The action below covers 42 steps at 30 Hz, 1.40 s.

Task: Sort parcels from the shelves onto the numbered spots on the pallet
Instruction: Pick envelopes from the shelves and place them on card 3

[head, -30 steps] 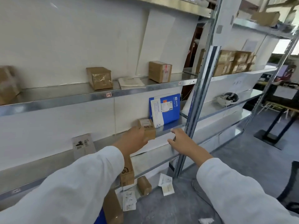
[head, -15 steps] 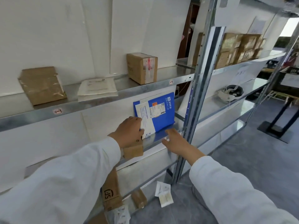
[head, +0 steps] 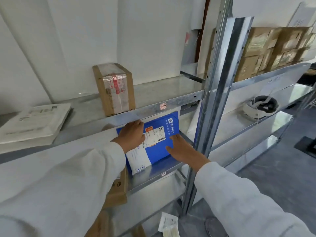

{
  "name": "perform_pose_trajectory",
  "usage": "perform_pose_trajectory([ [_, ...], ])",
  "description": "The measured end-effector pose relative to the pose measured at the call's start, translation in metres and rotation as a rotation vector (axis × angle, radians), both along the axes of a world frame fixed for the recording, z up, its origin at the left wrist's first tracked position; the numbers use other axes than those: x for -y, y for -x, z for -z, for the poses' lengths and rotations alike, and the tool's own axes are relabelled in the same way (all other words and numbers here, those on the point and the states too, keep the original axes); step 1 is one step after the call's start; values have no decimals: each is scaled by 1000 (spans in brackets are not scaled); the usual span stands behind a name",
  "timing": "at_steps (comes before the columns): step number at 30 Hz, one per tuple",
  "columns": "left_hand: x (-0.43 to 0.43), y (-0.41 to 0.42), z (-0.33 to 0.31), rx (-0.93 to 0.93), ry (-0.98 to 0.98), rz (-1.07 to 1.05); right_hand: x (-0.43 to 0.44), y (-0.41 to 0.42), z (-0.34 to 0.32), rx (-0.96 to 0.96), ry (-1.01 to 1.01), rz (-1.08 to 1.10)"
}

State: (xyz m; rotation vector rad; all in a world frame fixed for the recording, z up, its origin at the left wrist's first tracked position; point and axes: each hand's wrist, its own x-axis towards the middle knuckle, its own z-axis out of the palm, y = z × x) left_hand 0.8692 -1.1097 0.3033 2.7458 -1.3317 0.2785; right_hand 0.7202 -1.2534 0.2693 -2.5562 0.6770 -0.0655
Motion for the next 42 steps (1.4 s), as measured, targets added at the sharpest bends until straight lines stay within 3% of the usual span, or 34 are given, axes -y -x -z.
perform_pose_trajectory([
  [12,64,-28,39,53,12,-146,50,-18,58,-59,-105,1],
  [16,73,-26,45,-43,106,-163,56,-13,63,-51,-123,5],
  [19,78,-27,41,19,87,-202,62,-9,65,-42,-129,-1],
  [25,81,-23,25,132,-11,-67,68,-1,67,-25,-139,24],
  [27,87,-15,26,68,-115,-31,67,1,69,-16,-152,20],
  [30,93,1,43,-331,-117,-38,64,7,73,11,-185,-10],
  [31,95,7,50,-389,-102,-44,63,9,74,15,-193,-19],
  [36,95,25,53,-296,-102,-44,62,20,82,-37,-239,-6],
  [42,72,44,36,-365,55,-59,62,33,86,-46,-248,60],
])
